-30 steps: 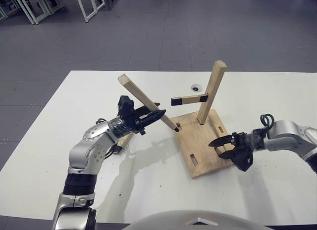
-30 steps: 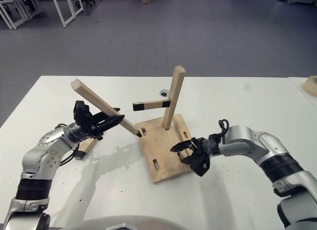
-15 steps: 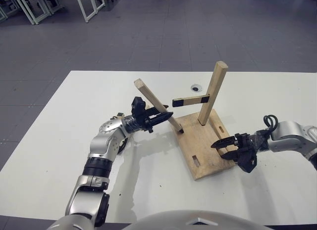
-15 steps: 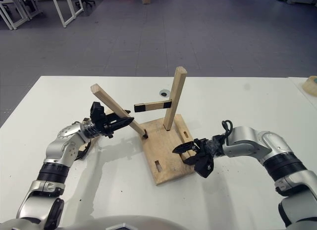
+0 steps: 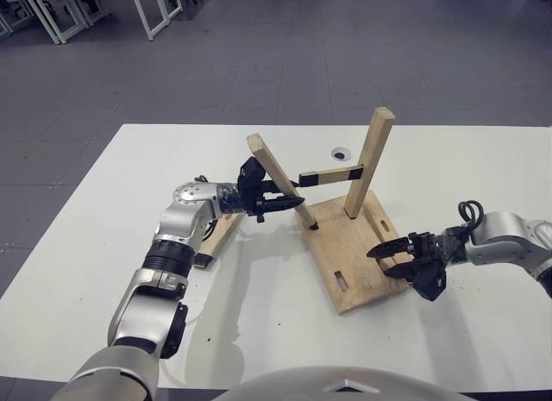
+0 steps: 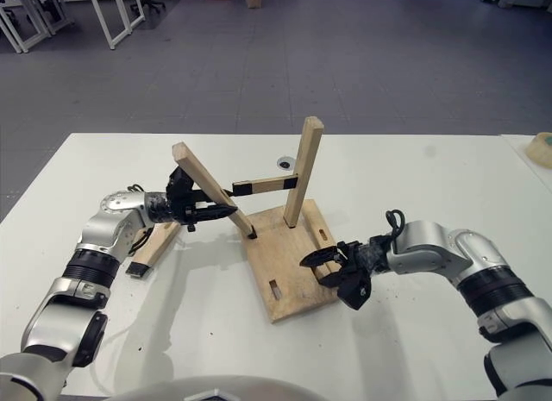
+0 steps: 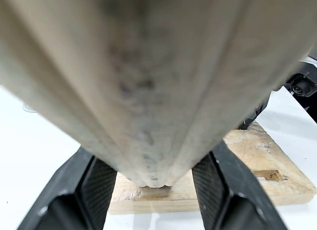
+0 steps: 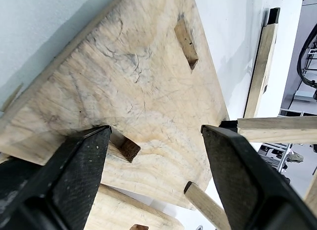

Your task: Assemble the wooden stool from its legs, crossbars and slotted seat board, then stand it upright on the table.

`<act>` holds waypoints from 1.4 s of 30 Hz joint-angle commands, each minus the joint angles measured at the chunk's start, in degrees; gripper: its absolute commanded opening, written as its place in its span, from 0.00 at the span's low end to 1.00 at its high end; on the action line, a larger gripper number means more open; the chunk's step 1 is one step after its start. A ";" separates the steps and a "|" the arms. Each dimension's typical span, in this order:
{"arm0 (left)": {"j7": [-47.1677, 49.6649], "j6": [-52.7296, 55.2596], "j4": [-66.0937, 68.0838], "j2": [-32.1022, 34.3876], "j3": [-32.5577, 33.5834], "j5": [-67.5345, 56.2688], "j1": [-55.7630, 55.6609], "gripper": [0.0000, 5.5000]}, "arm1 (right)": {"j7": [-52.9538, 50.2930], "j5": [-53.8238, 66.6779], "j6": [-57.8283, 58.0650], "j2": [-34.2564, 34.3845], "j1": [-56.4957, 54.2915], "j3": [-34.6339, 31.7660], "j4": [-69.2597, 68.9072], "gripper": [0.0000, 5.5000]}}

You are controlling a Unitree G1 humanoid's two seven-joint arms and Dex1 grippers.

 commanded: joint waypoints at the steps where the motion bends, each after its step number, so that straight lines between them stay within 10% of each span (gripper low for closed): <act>1: 1.85 4.49 0.40 1.51 -3.80 5.59 4.19 0.37 | 0.10 -3.70 3.79 0.26 2.35 -0.94 0.40 0.61; 10: 3.38 10.13 1.28 1.92 -4.02 4.66 4.79 0.37 | -3.46 4.82 8.49 -1.17 1.33 -11.34 -7.55 0.61; 16: 6.34 14.24 4.80 0.11 -6.72 7.53 0.09 0.37 | -3.05 29.42 45.69 12.21 -2.57 -15.96 -19.34 0.61; 21: 7.88 17.63 3.94 -0.69 -7.98 7.49 -1.30 0.37 | -6.66 26.09 68.59 24.47 -11.43 -12.63 -20.12 0.50; 28: 9.76 20.30 -0.33 -0.59 -9.84 7.65 -1.04 0.37 | -11.02 12.15 71.78 31.69 -17.58 -7.43 -15.08 0.49; 37: 13.22 25.25 -8.42 0.52 -8.94 5.47 2.91 0.37 | -1.33 -0.57 68.95 24.91 -7.56 3.71 -9.19 0.49; 42: 17.90 29.63 -14.40 -0.92 -9.23 4.35 4.00 0.37 | -10.07 8.93 70.20 31.92 -8.47 -8.98 -15.31 0.49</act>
